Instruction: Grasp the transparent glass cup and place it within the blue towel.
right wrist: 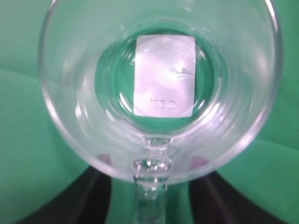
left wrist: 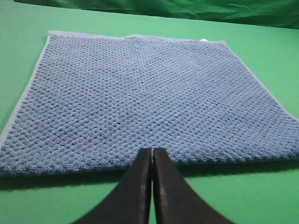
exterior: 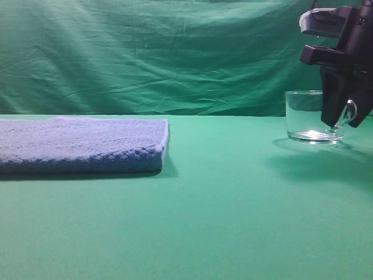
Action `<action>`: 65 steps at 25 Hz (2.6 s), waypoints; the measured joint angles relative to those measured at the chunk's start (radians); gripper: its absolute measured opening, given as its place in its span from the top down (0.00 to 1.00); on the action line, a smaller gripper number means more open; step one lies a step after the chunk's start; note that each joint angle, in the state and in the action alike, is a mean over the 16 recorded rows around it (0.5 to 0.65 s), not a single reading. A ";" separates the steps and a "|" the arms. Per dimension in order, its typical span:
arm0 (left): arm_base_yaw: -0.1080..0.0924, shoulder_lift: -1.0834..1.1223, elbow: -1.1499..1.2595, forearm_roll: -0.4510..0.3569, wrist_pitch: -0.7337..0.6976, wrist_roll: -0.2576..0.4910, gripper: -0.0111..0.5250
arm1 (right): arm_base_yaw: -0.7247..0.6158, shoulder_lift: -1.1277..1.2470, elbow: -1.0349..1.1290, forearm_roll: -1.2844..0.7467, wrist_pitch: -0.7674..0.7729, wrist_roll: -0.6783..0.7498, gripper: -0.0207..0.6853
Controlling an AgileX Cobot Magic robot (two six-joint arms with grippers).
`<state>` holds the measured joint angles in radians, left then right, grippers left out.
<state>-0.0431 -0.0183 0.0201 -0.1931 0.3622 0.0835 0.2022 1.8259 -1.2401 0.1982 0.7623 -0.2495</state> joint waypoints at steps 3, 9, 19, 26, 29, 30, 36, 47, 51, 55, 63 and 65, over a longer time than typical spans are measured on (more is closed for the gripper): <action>0.000 0.000 0.000 0.000 0.000 0.000 0.98 | 0.039 0.000 -0.066 -0.001 0.044 0.000 0.83; 0.000 0.000 0.000 0.000 0.000 0.000 0.98 | 0.179 0.037 -0.250 -0.020 0.112 -0.001 0.82; 0.000 0.000 0.000 0.000 0.000 0.000 0.98 | 0.453 0.277 -0.598 -0.114 0.117 -0.009 0.82; 0.000 0.000 0.000 0.000 0.000 0.000 0.98 | 0.534 0.450 -0.756 -0.161 0.082 -0.016 0.75; 0.000 0.000 0.000 0.000 0.000 0.000 0.98 | 0.544 0.490 -0.800 -0.168 0.086 -0.007 0.64; 0.000 0.000 0.000 0.000 0.000 0.000 0.98 | 0.546 0.498 -0.814 -0.172 0.093 0.001 0.60; 0.000 0.000 0.000 0.000 0.000 0.000 0.98 | 0.550 0.493 -0.902 -0.232 0.208 0.082 0.50; 0.000 0.000 0.000 0.000 0.000 0.000 0.98 | 0.550 0.292 -1.019 -0.390 0.467 0.266 0.86; 0.000 0.000 0.000 0.000 0.000 0.000 0.98 | 0.550 0.171 -0.968 -0.409 0.489 0.293 0.96; 0.000 0.000 0.000 0.000 0.000 0.000 0.98 | 0.550 0.034 -0.862 -0.409 0.476 0.303 0.97; 0.000 0.000 0.000 0.000 0.000 0.000 0.98 | 0.550 -0.281 -0.525 -0.389 0.373 0.308 0.97; 0.000 0.000 0.000 0.000 0.000 0.000 0.98 | 0.550 -0.369 -0.425 -0.381 0.331 0.308 0.97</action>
<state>-0.0431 -0.0183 0.0201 -0.1931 0.3622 0.0835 0.7517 1.4570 -1.6656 -0.1824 1.0930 0.0586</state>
